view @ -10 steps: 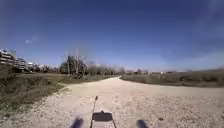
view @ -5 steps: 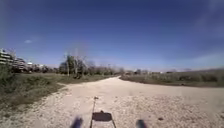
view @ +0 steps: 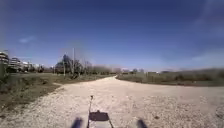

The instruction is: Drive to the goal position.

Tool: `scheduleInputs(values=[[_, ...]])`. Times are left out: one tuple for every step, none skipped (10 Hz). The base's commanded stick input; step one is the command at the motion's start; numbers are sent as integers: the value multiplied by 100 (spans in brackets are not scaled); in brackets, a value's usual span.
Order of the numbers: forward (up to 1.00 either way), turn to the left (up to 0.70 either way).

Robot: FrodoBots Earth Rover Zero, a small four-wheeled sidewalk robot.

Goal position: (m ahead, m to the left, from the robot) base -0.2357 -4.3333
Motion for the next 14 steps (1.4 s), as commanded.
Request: scheduleInputs(values=[[0,-50],[0,-50],[0,-50],[0,-50],[0,-50],[0,-50],[0,-50],[0,-50],[0,-50],[0,-50],[0,-50],[0,-50],[0,-50],[0,-50]])
